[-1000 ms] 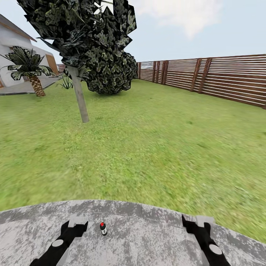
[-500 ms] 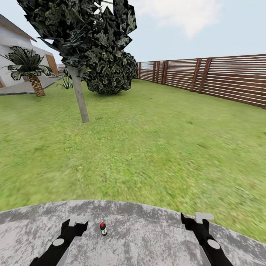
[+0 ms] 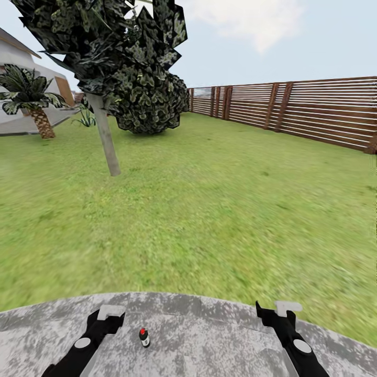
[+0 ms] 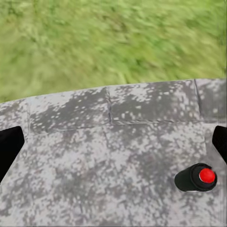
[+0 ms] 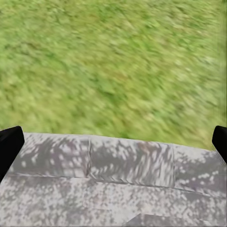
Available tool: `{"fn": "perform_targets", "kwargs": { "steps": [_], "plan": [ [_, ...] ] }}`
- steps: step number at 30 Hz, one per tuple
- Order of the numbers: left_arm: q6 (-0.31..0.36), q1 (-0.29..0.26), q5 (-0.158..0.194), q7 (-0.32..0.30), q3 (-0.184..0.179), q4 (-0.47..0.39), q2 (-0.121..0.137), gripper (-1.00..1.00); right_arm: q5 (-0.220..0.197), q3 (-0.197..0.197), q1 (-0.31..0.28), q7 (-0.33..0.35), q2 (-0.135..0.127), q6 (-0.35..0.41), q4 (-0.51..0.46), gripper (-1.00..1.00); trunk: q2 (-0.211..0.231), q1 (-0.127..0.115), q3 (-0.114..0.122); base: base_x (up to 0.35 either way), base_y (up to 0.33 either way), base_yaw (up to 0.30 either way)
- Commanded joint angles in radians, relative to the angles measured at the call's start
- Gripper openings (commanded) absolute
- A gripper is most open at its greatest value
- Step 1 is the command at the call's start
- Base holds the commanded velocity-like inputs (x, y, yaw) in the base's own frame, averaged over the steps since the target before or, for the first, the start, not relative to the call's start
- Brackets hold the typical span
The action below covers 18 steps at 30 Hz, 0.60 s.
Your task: In the garden, pick up the pesticide atomizer on the floor and spray pesticide onto both trees until each tree trunk is fully covered.
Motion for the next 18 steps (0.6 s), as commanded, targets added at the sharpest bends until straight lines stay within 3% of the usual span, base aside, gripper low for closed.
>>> {"fn": "perform_targets", "kwargs": {
  "steps": [1, 8, 14, 18],
  "plan": [
    [-0.004, 0.0, -0.006, 0.0, 0.0, 0.001, 0.0, 1.0, 0.0, -0.001, -0.001, 0.0, 0.0, -0.003, 0.0, 1.0, 0.0, 0.0, -0.001, 0.199, 0.0, -0.053],
    [-0.004, 0.0, -0.007, -0.001, -0.004, 0.001, -0.004, 1.0, 0.0, -0.001, -0.001, 0.0, 0.0, -0.003, 0.0, 1.0, 0.0, 0.0, -0.001, 0.066, 0.0, -0.038],
    [-0.004, 0.0, -0.008, -0.002, -0.007, 0.0, -0.004, 1.0, 0.0, -0.001, -0.001, 0.0, 0.0, -0.003, 0.002, 1.0, 0.0, 0.0, -0.001, 0.003, 0.0, -0.242],
    [-0.005, -0.003, -0.03, -0.003, -0.026, 0.002, -0.001, 1.0, 0.0, -0.002, -0.001, 0.0, 0.0, -0.003, 0.003, 1.0, 0.0, 0.0, -0.001, 0.0, 0.0, -0.247]
  ]
}}
